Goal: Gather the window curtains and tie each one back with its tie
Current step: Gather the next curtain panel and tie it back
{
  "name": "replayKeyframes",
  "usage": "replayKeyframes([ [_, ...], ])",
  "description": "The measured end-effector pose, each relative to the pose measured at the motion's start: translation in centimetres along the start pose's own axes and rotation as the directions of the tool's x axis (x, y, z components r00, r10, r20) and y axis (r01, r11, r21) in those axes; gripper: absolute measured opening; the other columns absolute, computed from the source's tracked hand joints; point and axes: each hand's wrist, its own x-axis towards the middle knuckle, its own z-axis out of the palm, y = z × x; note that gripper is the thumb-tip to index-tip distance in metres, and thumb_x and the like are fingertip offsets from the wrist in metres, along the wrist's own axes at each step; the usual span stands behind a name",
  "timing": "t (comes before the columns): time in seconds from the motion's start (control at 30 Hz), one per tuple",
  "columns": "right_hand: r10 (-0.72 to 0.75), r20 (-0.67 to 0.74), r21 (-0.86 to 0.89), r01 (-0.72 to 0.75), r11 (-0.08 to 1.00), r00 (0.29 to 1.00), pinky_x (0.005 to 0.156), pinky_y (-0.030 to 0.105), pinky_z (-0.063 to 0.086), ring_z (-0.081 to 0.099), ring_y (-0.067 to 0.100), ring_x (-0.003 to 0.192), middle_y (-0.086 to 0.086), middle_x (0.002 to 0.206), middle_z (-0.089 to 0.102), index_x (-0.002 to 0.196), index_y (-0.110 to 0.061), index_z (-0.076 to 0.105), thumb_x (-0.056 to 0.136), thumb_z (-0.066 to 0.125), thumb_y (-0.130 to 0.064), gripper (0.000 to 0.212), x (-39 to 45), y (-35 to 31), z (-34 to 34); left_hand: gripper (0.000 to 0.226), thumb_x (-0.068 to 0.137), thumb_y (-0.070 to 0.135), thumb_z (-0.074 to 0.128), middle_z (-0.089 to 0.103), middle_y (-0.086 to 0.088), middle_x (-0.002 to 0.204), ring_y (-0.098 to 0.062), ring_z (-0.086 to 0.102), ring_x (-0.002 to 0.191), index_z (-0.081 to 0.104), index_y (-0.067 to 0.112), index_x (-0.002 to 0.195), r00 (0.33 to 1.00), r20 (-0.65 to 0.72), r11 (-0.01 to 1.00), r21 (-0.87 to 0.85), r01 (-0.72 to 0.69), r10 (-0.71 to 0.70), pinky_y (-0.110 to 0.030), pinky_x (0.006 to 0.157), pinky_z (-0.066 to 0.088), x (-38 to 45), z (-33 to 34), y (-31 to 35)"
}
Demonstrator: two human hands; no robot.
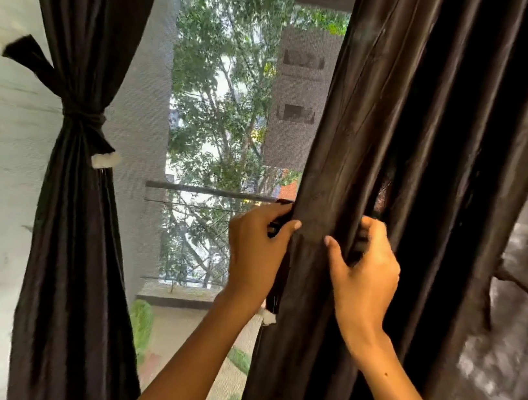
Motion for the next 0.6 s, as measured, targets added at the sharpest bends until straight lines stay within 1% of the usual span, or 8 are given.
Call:
replayKeyframes([
  [0.1,-0.047,-0.052,0.025,0.048,0.999,0.998,0.064,0.014,0.036,0.055,0.01,0.071,-0.003,0.095,0.061,0.108,-0.01,0.057,0.079,0.076,-0.009,0.034,-0.4,-0.4,0.5,0.027,0.079,0.006,0.073,0.06,0.035,0.08,0.019,0.058,0.072,0.074,0.017,0.103,1.0,0.0,1.0,-0.005,-0.023,0.023,-0.007,0.07,0.051,-0.3,-0.2,0.0],
  [0.2,-0.125,0.011,0.047,0.124,0.991,0.992,0.063,0.018,0.043,0.048,0.0,0.074,-0.008,0.094,0.055,0.11,-0.013,0.062,0.081,0.07,-0.005,0.032,-1.0,-1.0,1.0,0.027,0.08,0.004,0.069,0.066,0.029,0.086,0.017,0.061,0.072,0.074,0.021,0.101,0.999,-0.02,0.999,0.0,-0.042,0.042,-0.016,0.07,0.055,-0.5,-0.2,0.0],
  [0.3,-0.182,0.107,0.073,0.175,0.982,0.978,0.061,0.027,0.052,0.053,0.006,0.074,-0.005,0.096,0.056,0.119,-0.014,0.065,0.082,0.066,0.0,0.04,-1.9,-1.4,1.6,0.038,0.083,0.002,0.066,0.064,0.031,0.087,0.012,0.064,0.074,0.069,0.03,0.108,0.999,0.01,0.998,-0.038,-0.044,0.044,-0.018,0.07,0.056,-0.9,-0.5,0.4],
  [0.4,-0.222,0.13,0.103,0.21,0.972,0.966,0.063,0.022,0.051,0.055,0.006,0.075,-0.003,0.099,0.057,0.122,-0.012,0.065,0.081,0.066,0.003,0.044,-2.5,-1.8,1.9,0.045,0.085,0.004,0.064,0.065,0.031,0.095,0.006,0.065,0.07,0.061,0.037,0.116,0.998,0.036,0.998,-0.021,-0.054,0.054,-0.018,0.068,0.054,-1.1,-0.6,0.6],
  [0.43,-0.232,0.14,0.117,0.216,0.969,0.963,0.064,0.021,0.051,0.057,0.006,0.077,-0.003,0.1,0.058,0.122,-0.012,0.064,0.081,0.066,0.002,0.043,-2.6,-2.0,2.0,0.039,0.086,0.004,0.063,0.068,0.022,0.094,0.004,0.065,0.066,0.066,0.032,0.113,0.998,0.03,0.999,-0.017,-0.052,0.052,-0.017,0.065,0.053,-1.2,-0.6,0.5],
  [0.5,-0.246,0.164,0.139,0.225,0.964,0.955,0.065,0.02,0.05,0.059,0.007,0.079,-0.003,0.103,0.057,0.122,-0.012,0.064,0.082,0.065,0.001,0.042,-2.6,-2.3,2.1,0.03,0.088,0.005,0.062,0.072,0.004,0.073,0.004,0.06,0.055,0.069,0.023,0.111,0.999,0.016,0.999,-0.008,-0.046,0.046,-0.01,0.056,0.046,-1.3,-0.7,0.4],
  [0.53,-0.25,0.179,0.145,0.226,0.963,0.951,0.064,0.019,0.05,0.058,0.006,0.078,-0.003,0.103,0.057,0.122,-0.012,0.065,0.082,0.065,0.001,0.042,-2.6,-2.4,2.1,0.028,0.089,0.006,0.06,0.069,0.001,0.063,0.002,0.056,0.049,0.069,0.022,0.111,0.999,0.019,0.999,-0.006,-0.048,0.048,-0.008,0.052,0.042,-1.3,-0.8,0.4],
  [0.6,-0.246,0.206,0.162,0.215,0.963,0.947,0.064,0.015,0.047,0.055,0.004,0.076,-0.003,0.104,0.057,0.121,-0.012,0.065,0.081,0.063,0.004,0.043,-2.6,-2.5,2.2,0.025,0.091,0.011,0.058,0.063,-0.001,0.053,-0.01,0.053,0.045,0.071,0.025,0.108,0.999,0.029,0.999,-0.024,-0.04,0.04,-0.017,0.047,0.042,-1.4,-1.1,0.5],
])
